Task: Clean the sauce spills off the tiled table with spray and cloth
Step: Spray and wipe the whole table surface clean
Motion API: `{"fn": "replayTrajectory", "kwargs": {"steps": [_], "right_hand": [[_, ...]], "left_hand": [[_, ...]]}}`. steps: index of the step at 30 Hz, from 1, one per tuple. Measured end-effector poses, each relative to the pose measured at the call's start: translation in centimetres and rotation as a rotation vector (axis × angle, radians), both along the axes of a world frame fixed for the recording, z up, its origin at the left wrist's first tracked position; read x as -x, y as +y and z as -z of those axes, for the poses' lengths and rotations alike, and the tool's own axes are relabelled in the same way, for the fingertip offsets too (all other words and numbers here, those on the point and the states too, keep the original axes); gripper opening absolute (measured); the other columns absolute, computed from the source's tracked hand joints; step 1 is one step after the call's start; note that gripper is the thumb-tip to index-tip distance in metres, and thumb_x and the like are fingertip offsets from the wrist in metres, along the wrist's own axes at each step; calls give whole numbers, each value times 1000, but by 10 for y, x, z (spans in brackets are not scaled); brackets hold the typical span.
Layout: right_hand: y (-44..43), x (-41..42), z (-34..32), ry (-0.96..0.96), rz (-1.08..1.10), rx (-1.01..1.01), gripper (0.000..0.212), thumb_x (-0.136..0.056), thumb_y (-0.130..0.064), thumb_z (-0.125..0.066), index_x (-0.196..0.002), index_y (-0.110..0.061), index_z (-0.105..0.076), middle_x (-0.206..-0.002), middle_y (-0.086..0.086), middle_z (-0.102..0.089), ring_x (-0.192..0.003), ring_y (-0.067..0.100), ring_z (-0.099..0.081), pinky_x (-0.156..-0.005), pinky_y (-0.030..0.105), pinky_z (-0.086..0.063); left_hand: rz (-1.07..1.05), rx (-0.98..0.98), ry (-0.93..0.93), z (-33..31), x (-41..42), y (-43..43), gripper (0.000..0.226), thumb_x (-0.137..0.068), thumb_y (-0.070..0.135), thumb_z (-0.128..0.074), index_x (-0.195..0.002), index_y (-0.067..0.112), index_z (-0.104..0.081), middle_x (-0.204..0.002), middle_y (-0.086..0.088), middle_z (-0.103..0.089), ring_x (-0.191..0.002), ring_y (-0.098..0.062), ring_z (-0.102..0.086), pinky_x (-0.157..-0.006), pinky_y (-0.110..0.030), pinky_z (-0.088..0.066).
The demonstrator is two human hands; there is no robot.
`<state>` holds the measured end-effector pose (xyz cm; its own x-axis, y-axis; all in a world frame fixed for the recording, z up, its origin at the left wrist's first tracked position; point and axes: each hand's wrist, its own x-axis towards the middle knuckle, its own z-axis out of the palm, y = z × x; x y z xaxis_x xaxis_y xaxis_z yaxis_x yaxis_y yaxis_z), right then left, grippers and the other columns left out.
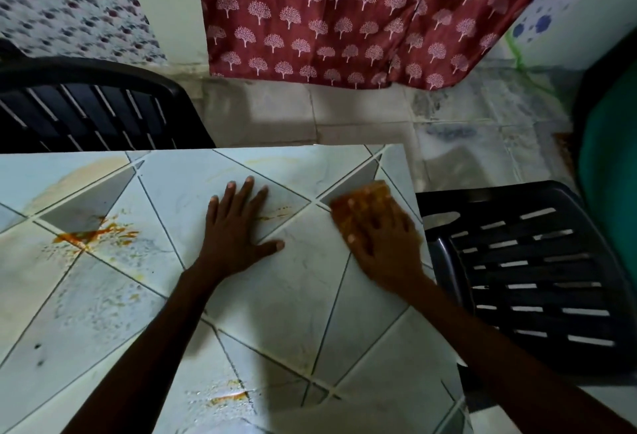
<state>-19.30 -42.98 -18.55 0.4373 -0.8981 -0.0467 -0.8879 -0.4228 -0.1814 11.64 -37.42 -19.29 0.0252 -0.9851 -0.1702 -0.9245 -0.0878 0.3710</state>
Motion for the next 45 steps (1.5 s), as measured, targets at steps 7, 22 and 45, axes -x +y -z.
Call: {"fn": "replayTrajectory", "kwargs": {"steps": [7, 22, 45], "right_hand": [[-63, -142, 3, -44, 97, 140, 62, -101, -49, -35, -158, -29, -23, -166, 10, -21, -152, 39, -15, -121, 59, -17], [-69, -168, 1, 6, 116, 64, 65, -99, -52, -33, -159, -33, -18, -167, 9, -17, -152, 41, -12, -121, 61, -13], [41, -144, -2, 18, -557, 67, 65, -99, -53, -41, -158, -35, -22, -169, 2, -13, -155, 31, -6, -122, 54, -14]], "left_hand": [[3, 45, 22, 6, -2, 3, 107, -70, 85, -36, -158, 30, -10, -166, 5, 2, -153, -24, 5, -122, -49, 0], [-44, 92, 230, 7, -11, 4, 107, -71, 66, -58, -157, 15, -21, -164, -2, -16, -152, -23, -11, -122, -45, -7], [-343, 160, 11, 3, -78, 99, 82, -86, 60, -50, -152, 14, -34, -160, -3, -29, -148, -27, -26, -116, -50, -28]]}}
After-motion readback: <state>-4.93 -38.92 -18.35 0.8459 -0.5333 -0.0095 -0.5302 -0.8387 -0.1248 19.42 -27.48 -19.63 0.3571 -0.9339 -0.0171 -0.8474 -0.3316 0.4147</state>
